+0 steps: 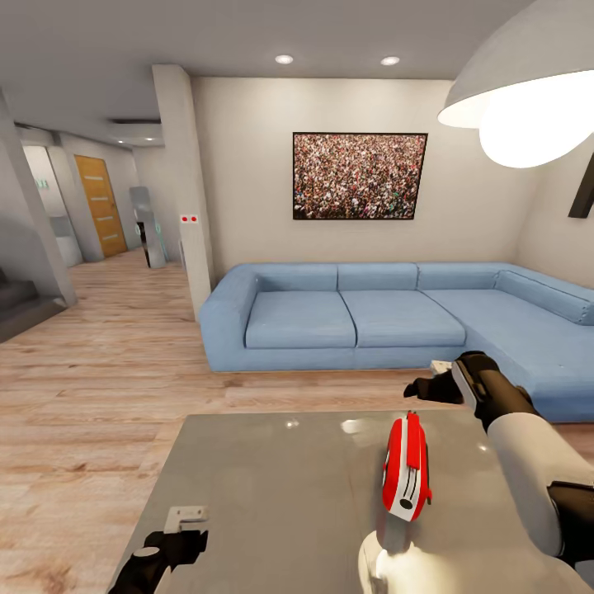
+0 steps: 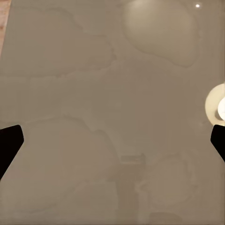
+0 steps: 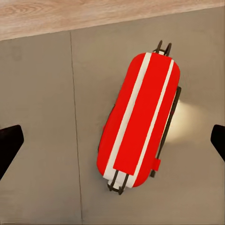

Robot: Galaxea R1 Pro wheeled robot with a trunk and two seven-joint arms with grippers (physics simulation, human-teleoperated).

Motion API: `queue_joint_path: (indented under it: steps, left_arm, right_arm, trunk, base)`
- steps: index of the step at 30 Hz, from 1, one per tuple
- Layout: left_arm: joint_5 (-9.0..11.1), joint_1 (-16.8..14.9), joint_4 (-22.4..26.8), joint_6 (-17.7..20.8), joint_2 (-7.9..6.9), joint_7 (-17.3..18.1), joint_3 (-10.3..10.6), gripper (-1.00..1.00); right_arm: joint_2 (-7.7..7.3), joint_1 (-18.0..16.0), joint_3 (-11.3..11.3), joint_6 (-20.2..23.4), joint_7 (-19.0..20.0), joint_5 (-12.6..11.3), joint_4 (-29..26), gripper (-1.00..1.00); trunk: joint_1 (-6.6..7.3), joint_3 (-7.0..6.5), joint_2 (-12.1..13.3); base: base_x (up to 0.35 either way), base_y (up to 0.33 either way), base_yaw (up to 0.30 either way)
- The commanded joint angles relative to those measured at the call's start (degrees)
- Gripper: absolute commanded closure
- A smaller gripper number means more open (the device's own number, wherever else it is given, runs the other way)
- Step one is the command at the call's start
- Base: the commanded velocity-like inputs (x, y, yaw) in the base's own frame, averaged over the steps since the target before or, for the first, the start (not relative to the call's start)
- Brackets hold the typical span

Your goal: Turn on the radio receiver that's on the table in the living room.

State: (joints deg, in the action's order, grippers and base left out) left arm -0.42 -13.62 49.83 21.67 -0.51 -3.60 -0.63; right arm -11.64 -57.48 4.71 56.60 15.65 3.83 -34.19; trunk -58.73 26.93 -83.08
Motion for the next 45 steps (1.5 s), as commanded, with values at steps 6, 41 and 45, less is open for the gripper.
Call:
queue_joint_path:
  steps: [6,41,45]
  left_arm:
    - [-0.02,0.0,0.0,0.0,0.06,0.0,0.0,-1.0]
    - [-0.32,-0.09,18.11,-4.18,4.18,-2.46,-8.29,-1.0]
    - [-0.36,-0.09,17.92,-4.18,4.19,-2.5,-8.33,-1.0]
  right_arm:
    - [0.11,0.0,-0.29,0.0,0.71,0.48,0.0,-1.0]
    - [3.13,0.03,-0.17,-2.36,0.63,0.64,0.18,-1.0]
    - [2.59,0.0,-0.03,-2.33,0.41,0.65,0.21,-1.0]
  trunk:
    - [0.0,0.0,0.0]
    - [0.0,0.03,0.0]
    - [0.0,0.25,0.0]
  base:
    - [0.0,0.0,0.0]
    - [0.0,0.0,0.0]
    - [0.0,0.0,-0.037]
